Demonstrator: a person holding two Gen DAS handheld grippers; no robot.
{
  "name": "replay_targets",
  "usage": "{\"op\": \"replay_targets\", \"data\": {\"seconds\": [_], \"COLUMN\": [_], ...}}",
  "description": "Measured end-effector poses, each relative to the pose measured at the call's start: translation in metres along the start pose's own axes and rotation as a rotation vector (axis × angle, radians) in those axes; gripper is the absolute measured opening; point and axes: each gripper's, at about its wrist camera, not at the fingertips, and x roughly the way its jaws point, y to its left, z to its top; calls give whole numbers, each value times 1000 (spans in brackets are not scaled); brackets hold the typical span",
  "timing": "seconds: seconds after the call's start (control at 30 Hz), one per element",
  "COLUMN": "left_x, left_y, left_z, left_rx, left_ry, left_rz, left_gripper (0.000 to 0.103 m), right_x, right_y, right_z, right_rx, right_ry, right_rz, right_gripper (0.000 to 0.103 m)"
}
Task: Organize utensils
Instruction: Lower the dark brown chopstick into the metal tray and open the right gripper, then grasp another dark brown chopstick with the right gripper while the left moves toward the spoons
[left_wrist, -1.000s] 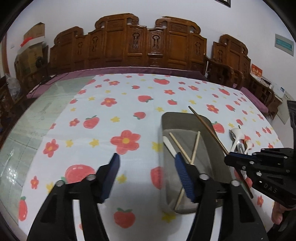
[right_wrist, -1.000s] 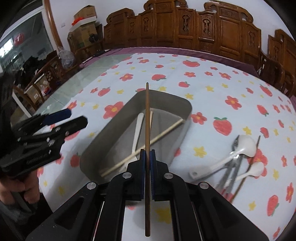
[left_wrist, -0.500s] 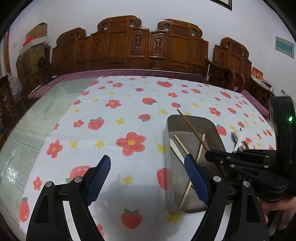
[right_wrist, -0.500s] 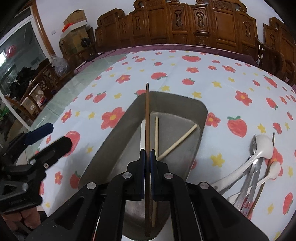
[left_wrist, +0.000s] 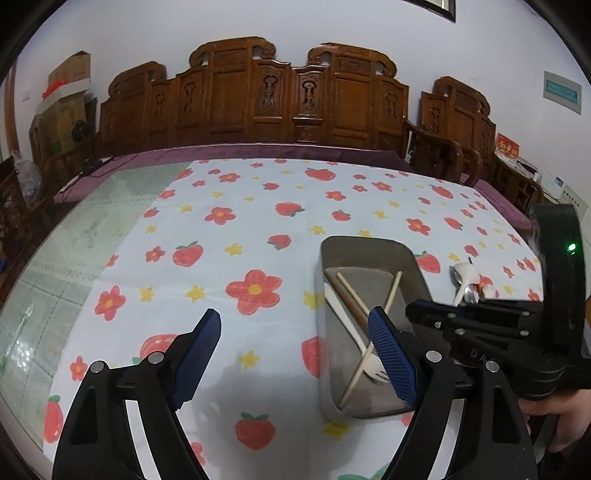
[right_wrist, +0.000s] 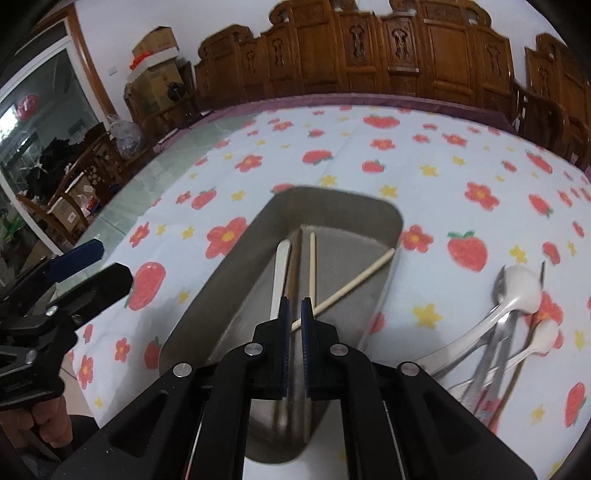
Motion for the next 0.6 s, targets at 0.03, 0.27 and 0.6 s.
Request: {"op": "replay_targets", "data": {"seconds": [0.03, 0.27, 0.6], "left_x": [-2, -16, -24], "left_y": [-2, -19, -56], "left_z": [1, 2, 1], "left_rx": [0, 1, 34], "left_ry": [-3, -9, -17], "left_rz": [-5, -33, -76], "left_gripper": [78, 78, 78], "right_x": [-5, -55, -113], "right_y": [-1, -19, -77], "right_z": [1, -7, -33], "right_rx": [-9, -66, -72], "right_ry": [-7, -78, -126], "right_rz": [-6, -57, -157], "right_gripper": [8, 8, 19]}}
